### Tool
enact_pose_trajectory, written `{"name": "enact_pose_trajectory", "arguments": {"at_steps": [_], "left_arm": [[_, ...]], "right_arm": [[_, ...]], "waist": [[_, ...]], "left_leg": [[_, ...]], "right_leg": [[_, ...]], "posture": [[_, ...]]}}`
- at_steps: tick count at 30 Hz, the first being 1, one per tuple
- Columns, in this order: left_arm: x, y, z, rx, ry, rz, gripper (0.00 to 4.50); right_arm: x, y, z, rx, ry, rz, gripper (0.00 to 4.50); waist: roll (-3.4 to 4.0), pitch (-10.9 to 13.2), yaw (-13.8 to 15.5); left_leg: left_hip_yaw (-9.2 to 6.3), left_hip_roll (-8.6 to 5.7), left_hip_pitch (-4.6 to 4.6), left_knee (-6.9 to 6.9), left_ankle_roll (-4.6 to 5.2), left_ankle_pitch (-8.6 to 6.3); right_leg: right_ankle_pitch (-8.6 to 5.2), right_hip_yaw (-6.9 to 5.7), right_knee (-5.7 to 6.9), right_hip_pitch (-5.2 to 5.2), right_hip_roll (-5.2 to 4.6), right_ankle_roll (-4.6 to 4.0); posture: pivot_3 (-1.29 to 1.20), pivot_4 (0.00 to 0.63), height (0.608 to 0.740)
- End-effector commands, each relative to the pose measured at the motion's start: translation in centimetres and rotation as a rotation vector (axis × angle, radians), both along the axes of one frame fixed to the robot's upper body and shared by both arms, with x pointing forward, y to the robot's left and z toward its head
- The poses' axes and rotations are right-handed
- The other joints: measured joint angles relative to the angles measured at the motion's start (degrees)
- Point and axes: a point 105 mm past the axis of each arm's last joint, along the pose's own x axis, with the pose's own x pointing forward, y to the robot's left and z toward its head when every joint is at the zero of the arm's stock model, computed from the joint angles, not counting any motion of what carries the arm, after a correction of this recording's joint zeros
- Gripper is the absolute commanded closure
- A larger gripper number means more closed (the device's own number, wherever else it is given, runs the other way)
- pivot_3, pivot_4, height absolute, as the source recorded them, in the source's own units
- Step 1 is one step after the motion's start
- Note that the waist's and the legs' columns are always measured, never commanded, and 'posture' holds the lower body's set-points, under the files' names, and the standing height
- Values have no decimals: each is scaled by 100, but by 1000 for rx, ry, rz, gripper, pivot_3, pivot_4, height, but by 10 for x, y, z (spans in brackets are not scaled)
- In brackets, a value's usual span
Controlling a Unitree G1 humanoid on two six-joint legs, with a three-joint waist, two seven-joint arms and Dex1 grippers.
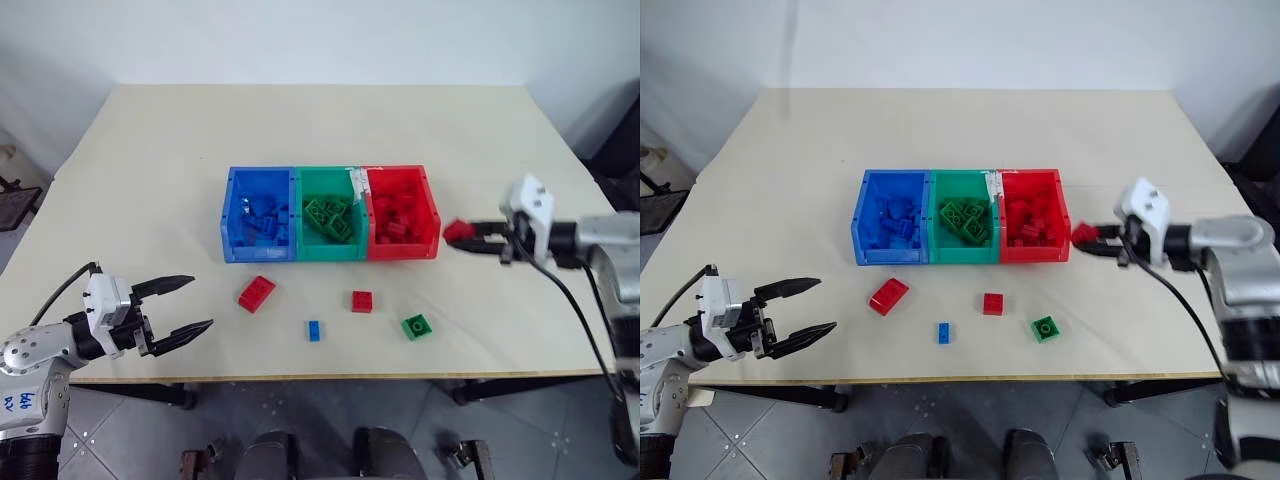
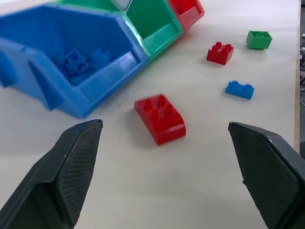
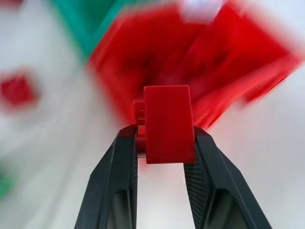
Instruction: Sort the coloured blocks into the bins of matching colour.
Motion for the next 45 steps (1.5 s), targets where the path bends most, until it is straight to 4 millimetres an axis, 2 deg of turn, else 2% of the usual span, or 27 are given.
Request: {"name": "enact_pose_trajectory", "arguments": {"at_steps": [1,5,9,11,14,16,21,23,26,29,31,34,40,45], "left_arm": [[0,2,7,11,-36,10,0],[-2,2,8,10,-44,20,0],[-3,3,9,7,-48,30,0],[-3,3,8,6,-47,30,0],[-3,1,8,0,-46,18,0],[-1,-1,8,-4,-46,7,0],[1,0,10,-3,-47,1,0],[3,5,14,-3,-56,11,0],[2,10,16,1,-59,13,0],[0,12,16,6,-52,0,0],[-3,13,18,-3,-58,-21,0],[-8,11,19,-1,-58,-56,0],[-25,13,18,-9,-59,-132,0],[-36,15,11,15,-31,-176,0]], "right_arm": [[20,13,3,22,-38,1,3569],[35,21,2,8,-60,-2,2190],[38,18,2,-14,-73,-1,792],[34,13,6,-18,-77,14,98],[15,3,6,-36,-53,67,44],[-14,-9,-5,-66,4,151,44],[-62,-28,-20,-89,58,251,44],[-87,-48,-27,-122,114,254,44],[-107,-71,-33,-159,167,226,44],[-122,-87,-43,-204,227,214,44],[-129,-81,-47,-200,243,240,44],[-125,-63,-50,-179,226,256,44],[-114,-7,-68,-138,173,339,44],[-104,18,-89,-159,187,389,44]], "waist": [[0,0,0],[0,0,32],[0,0,31],[0,1,28],[1,1,40],[0,1,75],[0,0,155],[2,1,165],[2,1,172],[1,1,161],[0,1,161],[2,1,138],[-2,1,163],[0,1,176]], "left_leg": [[-2,1,1,-4,-1,0],[-23,-22,-9,-10,3,2],[-41,-41,-10,-1,16,2],[-43,-40,-10,3,16,2],[-43,-39,-10,3,16,2],[-58,-40,-11,1,16,2],[-50,-40,-11,4,18,0],[-38,-36,-7,7,18,0],[-33,-36,-5,8,18,0],[-30,-32,-1,7,18,0],[-27,-24,-1,5,16,-1],[-4,-16,4,6,13,-3],[-6,-5,0,15,8,-7],[-18,-9,-3,18,7,-10]], "right_leg": [[0,0,7,-4,2,0],[0,-7,29,-14,6,0],[1,-5,27,1,-3,2],[1,-6,23,6,-2,2],[1,-6,22,6,-2,2],[2,-7,22,12,-2,3],[2,-8,5,19,0,5],[2,-9,1,20,2,5],[2,-9,1,21,1,5],[2,-7,-2,22,-2,5],[2,-7,-3,20,-4,5],[2,-7,-7,16,-5,5],[2,5,-6,14,-6,4],[2,15,-4,13,-12,4]], "posture": [[0,150,740],[0,150,740],[0,150,740],[0,150,740],[0,150,740],[0,150,740],[0,150,740],[0,150,740],[0,150,740],[0,150,740],[0,150,740],[0,150,740],[0,150,740],[0,150,740]]}}
